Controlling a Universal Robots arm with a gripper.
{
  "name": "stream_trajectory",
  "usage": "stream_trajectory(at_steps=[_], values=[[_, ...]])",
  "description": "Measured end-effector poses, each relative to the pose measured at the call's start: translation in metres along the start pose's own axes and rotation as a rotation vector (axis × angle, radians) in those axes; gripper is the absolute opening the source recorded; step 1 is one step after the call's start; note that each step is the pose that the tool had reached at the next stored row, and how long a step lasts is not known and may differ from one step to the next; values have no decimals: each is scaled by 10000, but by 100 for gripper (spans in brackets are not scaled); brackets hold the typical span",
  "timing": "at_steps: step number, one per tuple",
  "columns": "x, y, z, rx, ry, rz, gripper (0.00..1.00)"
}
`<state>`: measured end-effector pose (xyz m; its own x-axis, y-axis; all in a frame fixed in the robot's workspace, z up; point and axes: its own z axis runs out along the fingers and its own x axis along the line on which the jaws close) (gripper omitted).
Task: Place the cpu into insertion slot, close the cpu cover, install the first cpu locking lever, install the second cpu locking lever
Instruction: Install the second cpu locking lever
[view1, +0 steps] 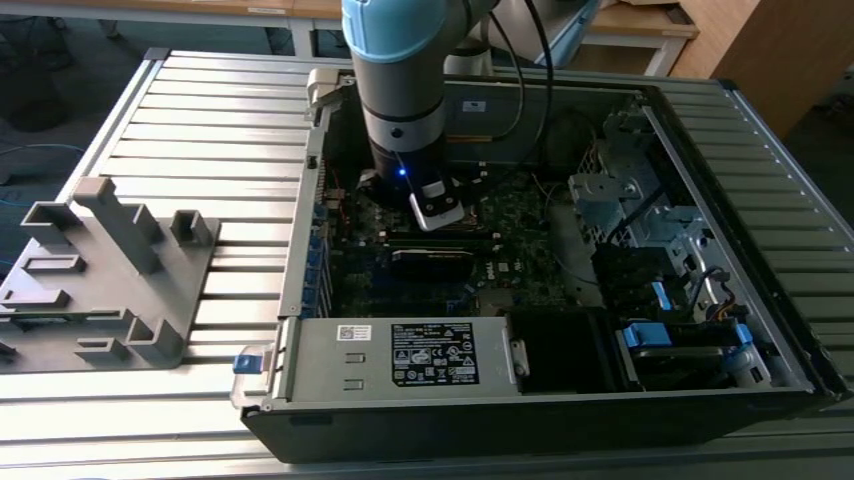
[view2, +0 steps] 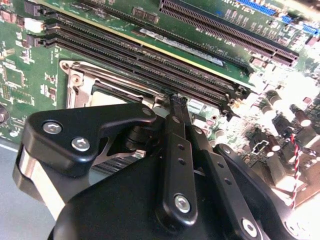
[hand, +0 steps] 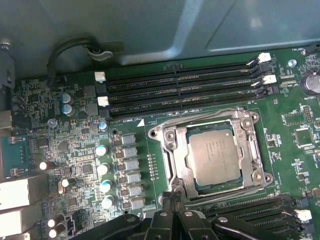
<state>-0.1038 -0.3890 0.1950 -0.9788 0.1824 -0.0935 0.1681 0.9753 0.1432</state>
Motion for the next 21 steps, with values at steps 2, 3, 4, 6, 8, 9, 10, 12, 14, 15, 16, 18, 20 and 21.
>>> stream_trajectory(at_steps=[2,3,4,6,8,9,10,12,14,15,16,18,20,21], values=[[17,-3,-2,23,-10,-3,10],[26,-4,-2,30,-15,-4,10],[33,-6,-3,39,-19,-7,10],[43,-7,-4,76,-28,-11,10],[45,-8,-4,104,-34,-15,10],[45,-8,-4,105,-36,-16,10],[45,-8,-4,128,-42,-19,10],[47,-8,-4,210,-56,-27,10],[49,-8,-3,301,-70,-38,10],[48,-9,-4,322,-72,-41,10],[48,-9,-4,322,-72,-42,10],[48,-8,-10,319,-74,-42,10],[45,-3,-41,320,-73,-41,10],[43,0,-65,321,-73,-41,10]])
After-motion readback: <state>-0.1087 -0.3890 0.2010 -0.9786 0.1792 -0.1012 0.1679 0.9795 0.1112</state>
